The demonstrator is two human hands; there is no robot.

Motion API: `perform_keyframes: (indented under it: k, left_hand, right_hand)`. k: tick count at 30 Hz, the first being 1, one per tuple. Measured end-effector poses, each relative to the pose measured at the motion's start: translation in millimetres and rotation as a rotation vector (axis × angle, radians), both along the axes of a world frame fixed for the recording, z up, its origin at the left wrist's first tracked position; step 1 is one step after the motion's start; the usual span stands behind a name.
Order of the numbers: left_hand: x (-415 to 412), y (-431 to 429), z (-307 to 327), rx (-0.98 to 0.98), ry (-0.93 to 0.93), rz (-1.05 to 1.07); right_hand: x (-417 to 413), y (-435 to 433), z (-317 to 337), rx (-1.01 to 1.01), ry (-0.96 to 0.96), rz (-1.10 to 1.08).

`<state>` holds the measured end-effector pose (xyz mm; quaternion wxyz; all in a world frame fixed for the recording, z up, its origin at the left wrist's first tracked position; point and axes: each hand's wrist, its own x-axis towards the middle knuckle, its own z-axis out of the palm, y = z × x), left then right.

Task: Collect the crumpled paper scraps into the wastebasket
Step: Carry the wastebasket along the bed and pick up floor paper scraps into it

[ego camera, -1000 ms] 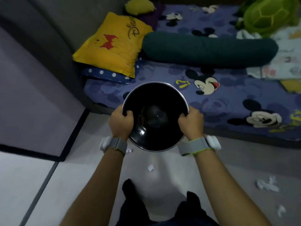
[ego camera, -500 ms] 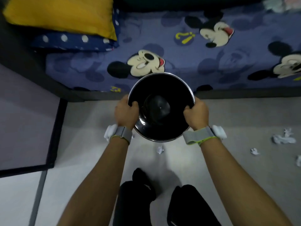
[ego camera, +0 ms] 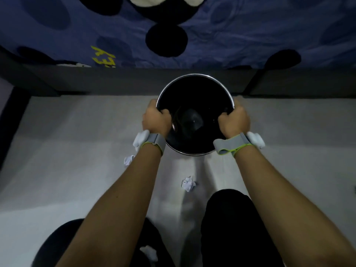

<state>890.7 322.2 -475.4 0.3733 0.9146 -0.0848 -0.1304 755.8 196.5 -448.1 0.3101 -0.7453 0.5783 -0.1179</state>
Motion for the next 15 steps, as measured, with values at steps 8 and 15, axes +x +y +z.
perform_keyframes:
  k: [8, 15]
  left_hand:
    - [-5.9, 3.3, -71.0, -0.096, 0.004, 0.058]
    - [-8.4, 10.7, -77.4, -0.159, -0.019, 0.062]
  right_hand:
    - [-0.8, -4.0, -56.9, -0.066, 0.025, 0.085]
    - [-2.1, -5.3, -64.8, -0.094, 0.045, 0.117]
